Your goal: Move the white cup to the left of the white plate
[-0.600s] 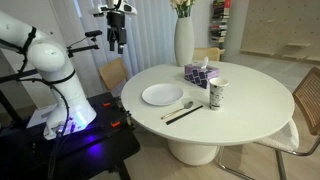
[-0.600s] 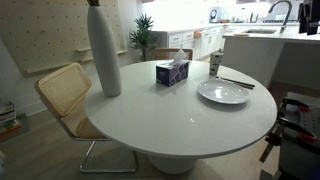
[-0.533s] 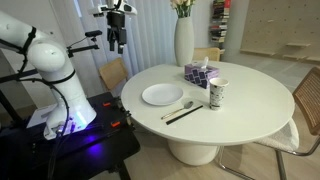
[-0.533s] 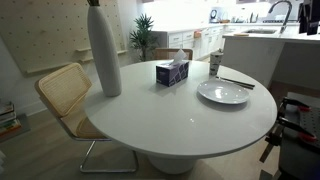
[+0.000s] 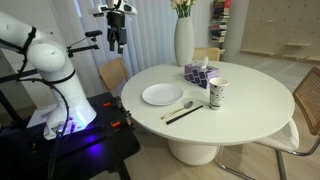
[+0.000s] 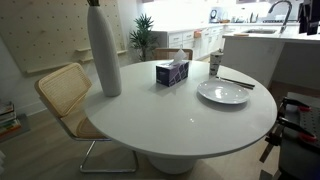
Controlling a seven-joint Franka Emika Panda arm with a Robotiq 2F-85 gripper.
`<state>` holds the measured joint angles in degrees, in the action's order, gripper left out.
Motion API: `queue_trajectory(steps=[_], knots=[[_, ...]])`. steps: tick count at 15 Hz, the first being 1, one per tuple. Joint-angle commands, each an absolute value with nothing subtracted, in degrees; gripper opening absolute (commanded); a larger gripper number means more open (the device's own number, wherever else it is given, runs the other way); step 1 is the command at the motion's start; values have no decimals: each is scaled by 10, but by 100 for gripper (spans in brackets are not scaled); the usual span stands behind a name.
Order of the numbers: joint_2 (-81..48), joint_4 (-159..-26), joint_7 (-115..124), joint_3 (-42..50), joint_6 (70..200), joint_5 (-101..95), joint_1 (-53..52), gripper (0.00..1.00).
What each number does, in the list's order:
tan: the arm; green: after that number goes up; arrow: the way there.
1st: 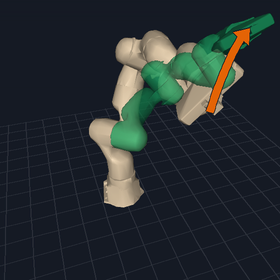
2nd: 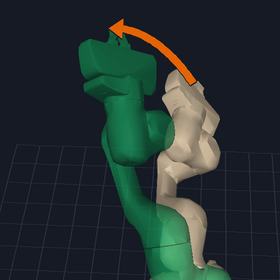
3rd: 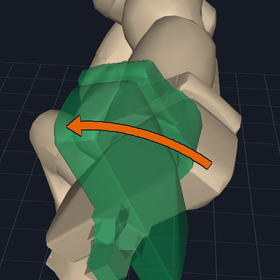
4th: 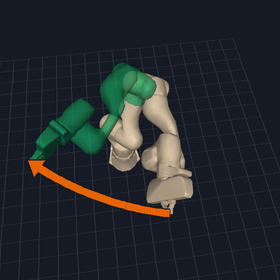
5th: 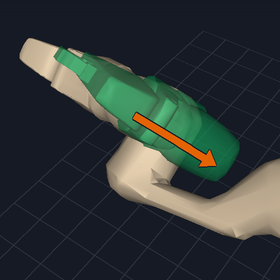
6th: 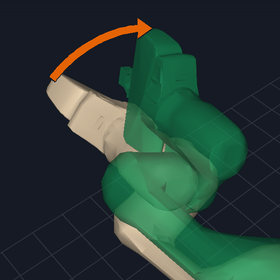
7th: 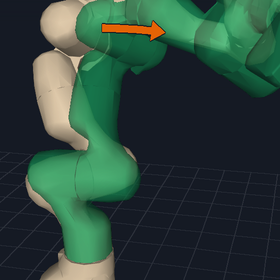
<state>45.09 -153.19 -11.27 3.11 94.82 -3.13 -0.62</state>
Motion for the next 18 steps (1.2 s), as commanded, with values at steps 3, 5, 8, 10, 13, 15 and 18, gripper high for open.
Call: queue_trajectory(steps=[3,5,8,10,13,15,18], knots=[[451,-1531,-111,34,947,-33,-10,100],[451,-1531,-111,34,947,-33,-10,100],[429,-1512,-115,40,955,-42,-3,100],[409,-1487,-124,54,974,-66,8,100],[366,-1439,-138,86,1012,-109,25,100],[328,-1401,-148,107,1043,-134,37,100],[268,-1344,-163,131,1092,-153,50,100]])
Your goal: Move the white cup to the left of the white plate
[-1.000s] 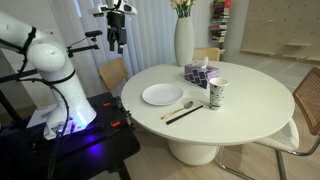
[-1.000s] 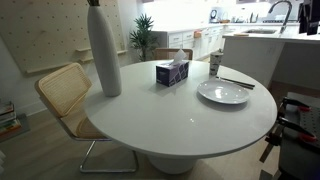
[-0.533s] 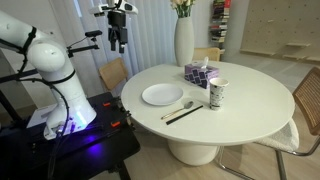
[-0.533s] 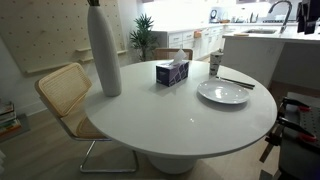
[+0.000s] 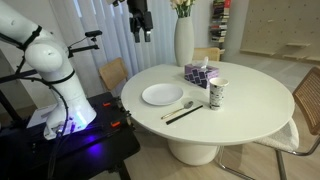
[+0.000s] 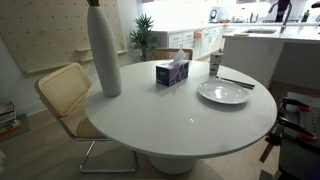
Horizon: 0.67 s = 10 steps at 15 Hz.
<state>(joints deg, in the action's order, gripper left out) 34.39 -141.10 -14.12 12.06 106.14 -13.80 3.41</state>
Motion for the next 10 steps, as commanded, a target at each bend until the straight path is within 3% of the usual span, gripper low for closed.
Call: queue_trajectory(steps=[1,10], knots=[[246,-1323,-171,136,1112,-159,53,100],[31,-1119,-275,159,1142,-111,61,100]])
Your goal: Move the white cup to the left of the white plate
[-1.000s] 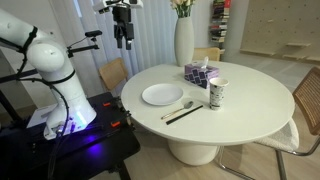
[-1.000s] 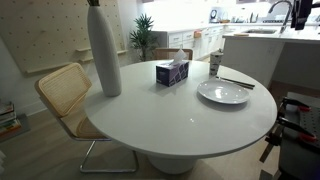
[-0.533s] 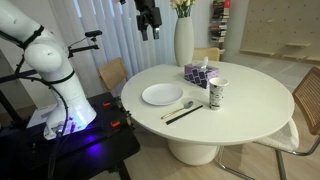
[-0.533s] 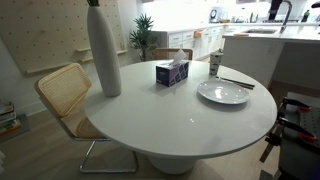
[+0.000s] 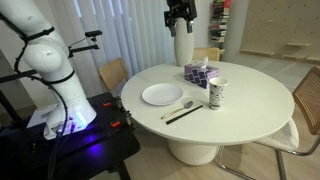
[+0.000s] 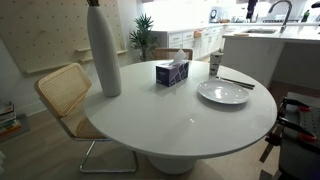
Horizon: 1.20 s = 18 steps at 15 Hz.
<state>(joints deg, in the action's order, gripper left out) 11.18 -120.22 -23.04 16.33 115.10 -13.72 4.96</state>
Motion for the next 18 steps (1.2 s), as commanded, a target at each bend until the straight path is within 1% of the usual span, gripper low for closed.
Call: queue_trajectory(steps=[1,6,10,15,18], knots=[[8,-1096,-289,157,1138,-101,64,100],[-115,-980,-395,139,1116,-34,95,100],[-198,-899,-429,116,1091,-23,129,100],[-265,-825,-455,87,1058,-27,159,100],[-284,-807,-477,73,1049,-29,168,100]])
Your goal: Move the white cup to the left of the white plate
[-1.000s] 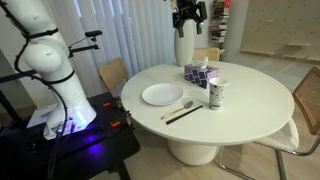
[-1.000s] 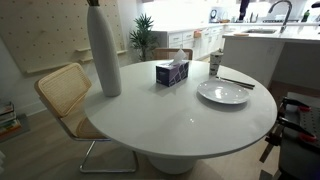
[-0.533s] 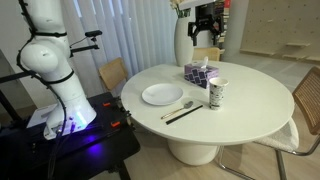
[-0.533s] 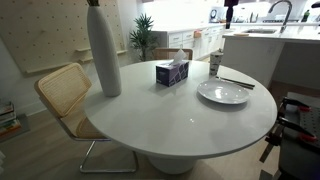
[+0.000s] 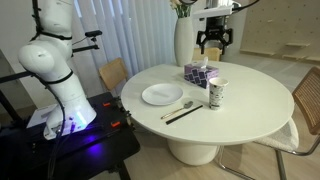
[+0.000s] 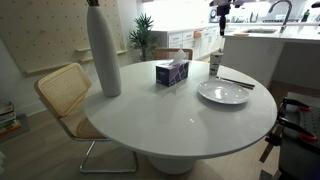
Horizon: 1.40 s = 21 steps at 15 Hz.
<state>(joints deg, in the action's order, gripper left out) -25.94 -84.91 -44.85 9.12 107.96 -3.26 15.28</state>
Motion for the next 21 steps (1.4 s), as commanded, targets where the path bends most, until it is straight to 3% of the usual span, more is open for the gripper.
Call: queue_trajectory(steps=[1,21], knots=[[-288,-806,-479,71,1051,-32,169,100],[-350,-840,-473,60,1122,-46,175,100]])
